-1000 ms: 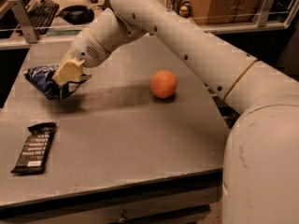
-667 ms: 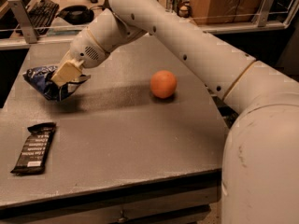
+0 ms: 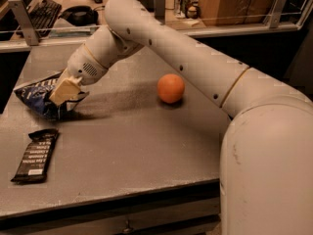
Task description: Move blue chip bag near rxbar chocolate
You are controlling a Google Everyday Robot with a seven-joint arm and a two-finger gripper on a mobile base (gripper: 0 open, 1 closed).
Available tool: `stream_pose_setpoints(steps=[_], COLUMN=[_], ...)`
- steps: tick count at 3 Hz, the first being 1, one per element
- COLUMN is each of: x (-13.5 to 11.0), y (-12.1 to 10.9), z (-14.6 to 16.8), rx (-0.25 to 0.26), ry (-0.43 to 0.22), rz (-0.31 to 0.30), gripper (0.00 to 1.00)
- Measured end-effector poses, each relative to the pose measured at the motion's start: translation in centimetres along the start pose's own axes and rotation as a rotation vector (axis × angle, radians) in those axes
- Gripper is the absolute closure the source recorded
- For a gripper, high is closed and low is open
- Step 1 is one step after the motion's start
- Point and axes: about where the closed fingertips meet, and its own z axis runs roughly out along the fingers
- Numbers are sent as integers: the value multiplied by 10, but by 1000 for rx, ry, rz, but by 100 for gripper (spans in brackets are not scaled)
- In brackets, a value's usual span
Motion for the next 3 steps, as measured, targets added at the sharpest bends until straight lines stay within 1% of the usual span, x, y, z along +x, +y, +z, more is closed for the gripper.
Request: stream_pose_setpoints(steps=[1, 2, 3], x=[3, -1, -5], y=[11, 26, 35], z=[11, 13, 11], rx=[-33, -49, -54], ry=[1, 2, 6], rz=[1, -1, -8], gripper=[86, 62, 39])
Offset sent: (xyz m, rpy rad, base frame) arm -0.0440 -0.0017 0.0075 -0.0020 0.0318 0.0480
